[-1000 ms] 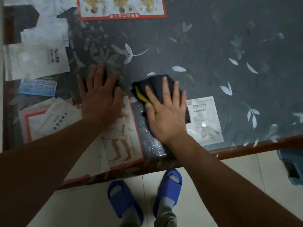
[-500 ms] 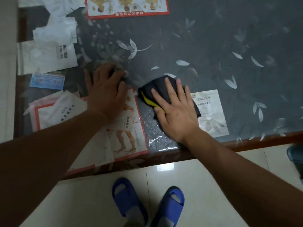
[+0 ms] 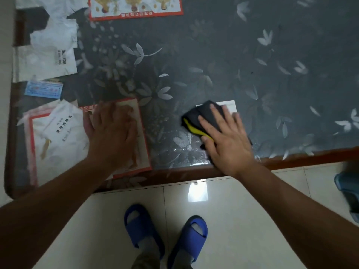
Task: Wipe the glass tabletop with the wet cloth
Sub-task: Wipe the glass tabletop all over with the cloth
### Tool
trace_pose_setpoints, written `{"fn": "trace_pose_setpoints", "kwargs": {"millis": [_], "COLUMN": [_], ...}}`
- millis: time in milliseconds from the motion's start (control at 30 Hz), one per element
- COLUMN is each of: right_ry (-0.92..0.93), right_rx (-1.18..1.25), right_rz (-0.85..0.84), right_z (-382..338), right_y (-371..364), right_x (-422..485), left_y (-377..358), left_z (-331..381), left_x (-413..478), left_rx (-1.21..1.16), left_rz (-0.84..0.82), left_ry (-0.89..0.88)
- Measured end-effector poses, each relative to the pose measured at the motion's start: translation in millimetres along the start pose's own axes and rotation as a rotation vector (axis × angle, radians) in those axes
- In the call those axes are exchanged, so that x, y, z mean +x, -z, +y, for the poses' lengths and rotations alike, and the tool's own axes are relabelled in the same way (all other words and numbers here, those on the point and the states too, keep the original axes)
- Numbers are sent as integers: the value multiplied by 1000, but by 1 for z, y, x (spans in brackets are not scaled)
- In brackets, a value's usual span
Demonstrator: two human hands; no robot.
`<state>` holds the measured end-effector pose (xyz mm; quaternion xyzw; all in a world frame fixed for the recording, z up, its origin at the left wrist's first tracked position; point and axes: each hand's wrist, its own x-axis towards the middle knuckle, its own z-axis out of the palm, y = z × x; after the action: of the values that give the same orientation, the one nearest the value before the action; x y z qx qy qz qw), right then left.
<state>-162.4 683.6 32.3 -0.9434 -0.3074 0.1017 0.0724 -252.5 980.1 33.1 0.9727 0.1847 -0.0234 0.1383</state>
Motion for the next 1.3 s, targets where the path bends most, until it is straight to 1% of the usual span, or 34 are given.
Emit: {"fn": "trace_pose_setpoints", "kwargs": {"millis": [100,133,200,267,367,433,467,500,533,600,633,667,700,733,800,867,933,967,1000,1067,1100,1133,1167,1233,1267,1300], "right_ry": [-305,-373,-440,-413,-193,-50,-23,-48,-128,-365,-444,-469,-438,-360,-178,-121,-162,-218,-305,-475,-506,-475,-387,-149,-77,-63], "right_rx": [80,87,85,79,76,90,87,81,78,105,116,114,108,107,91,96,101,93,89,103,94,83,81,66,57,43], "right_rz": [55,81,127,145,107,84,81,88,103,147,162,170,168,154,120,107,114,119,125,145,156,163,167,143,117,108], "right_z": [16,11,-12,-44,-91,-96,-89,-78,-66,-53,-61,-78,-101,-128,-169,-178,-164,-155,-146,-140,-148,-161,-175,-190,-186,-174], "right_y": [3,1,-6,-13,-25,-28,-26,-25,-23,-20,-21,-23,-28,-33,-43,-46,-41,-37,-33,-29,-30,-33,-38,-46,-45,-43], "right_x": [-19,-23,-22,-13,-3,-2,-2,-2,-3,-6,-6,-6,-6,-7,-10,-9,1,10,20,39,45,46,42,28,26,31], "left_y": [-4,-5,-6,-8,-8,-8,-9,-9,-10,-9,-8,-7,-5,-3,4,12,17,19,20,21,22,23,24,25,25,24], "left_z": [-10,-13,-14,-13,-12,-13,-14,-15,-15,-15,-15,-15,-15,-17,-24,-37,-57,-68,-78,-92,-97,-100,-102,-103,-105,-105], "left_x": [-10,-11,-10,-9,-10,-12,-12,-12,-12,-13,-14,-13,-12,-10,-2,6,7,5,5,11,17,25,33,44,46,46], "left_rx": [17,16,-3,-25,-52,-65,-77,-98,-125,-173,-195,-221,-244,-244,-138,-16,20,37,48,23,4,-9,-16,-7,14,38], "left_rz": [-43,-36,-15,-4,28,43,47,51,54,52,44,34,22,6,-50,-111,-127,-129,-131,-111,-90,-69,-51,-38,-42,-42], "left_ry": [-75,-92,-103,-97,-88,-89,-88,-88,-90,-84,-74,-70,-76,-97,-175,-270,-361,-385,-379,-289,-238,-203,-188,-184,-193,-208]}}
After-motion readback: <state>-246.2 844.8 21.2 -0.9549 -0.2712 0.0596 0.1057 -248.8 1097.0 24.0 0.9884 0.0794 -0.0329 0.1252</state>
